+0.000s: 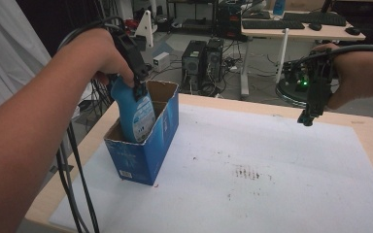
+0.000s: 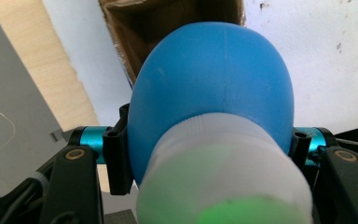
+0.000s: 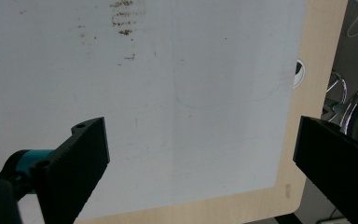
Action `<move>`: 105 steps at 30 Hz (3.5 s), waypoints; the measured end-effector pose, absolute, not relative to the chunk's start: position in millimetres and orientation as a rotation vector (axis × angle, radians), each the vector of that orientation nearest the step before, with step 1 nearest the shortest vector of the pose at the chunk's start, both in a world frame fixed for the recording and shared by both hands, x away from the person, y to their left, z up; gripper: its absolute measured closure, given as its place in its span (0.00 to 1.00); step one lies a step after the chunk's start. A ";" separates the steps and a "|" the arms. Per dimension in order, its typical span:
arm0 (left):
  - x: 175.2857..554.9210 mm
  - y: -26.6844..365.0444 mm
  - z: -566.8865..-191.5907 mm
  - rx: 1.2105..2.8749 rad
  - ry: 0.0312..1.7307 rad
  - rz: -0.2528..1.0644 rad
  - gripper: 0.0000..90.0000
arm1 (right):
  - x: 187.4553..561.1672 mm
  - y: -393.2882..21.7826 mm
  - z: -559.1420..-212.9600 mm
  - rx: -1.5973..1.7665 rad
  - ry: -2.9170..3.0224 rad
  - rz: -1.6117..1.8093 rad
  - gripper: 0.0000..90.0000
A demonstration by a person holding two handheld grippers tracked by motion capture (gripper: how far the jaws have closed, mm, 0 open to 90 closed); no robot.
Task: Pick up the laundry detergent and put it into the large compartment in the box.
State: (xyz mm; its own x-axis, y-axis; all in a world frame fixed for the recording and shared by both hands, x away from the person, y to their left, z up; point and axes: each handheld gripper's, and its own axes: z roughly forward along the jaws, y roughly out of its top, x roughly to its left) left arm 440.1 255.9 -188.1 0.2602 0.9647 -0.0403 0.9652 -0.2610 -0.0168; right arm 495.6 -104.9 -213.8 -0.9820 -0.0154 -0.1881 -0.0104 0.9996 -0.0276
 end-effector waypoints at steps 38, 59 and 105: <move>437.9 239.7 -275.7 2.956 1.225 0.007 0.42 | 493.4 -103.9 -217.1 -0.008 2.952 -0.044 0.03; 438.1 246.4 -286.4 2.947 1.144 -0.035 0.41 | 491.2 -102.4 -215.6 -0.013 2.953 -0.041 0.03; 416.7 222.8 -227.4 3.057 0.887 0.011 0.09 | 490.7 -110.1 -213.6 0.020 2.952 -0.044 0.03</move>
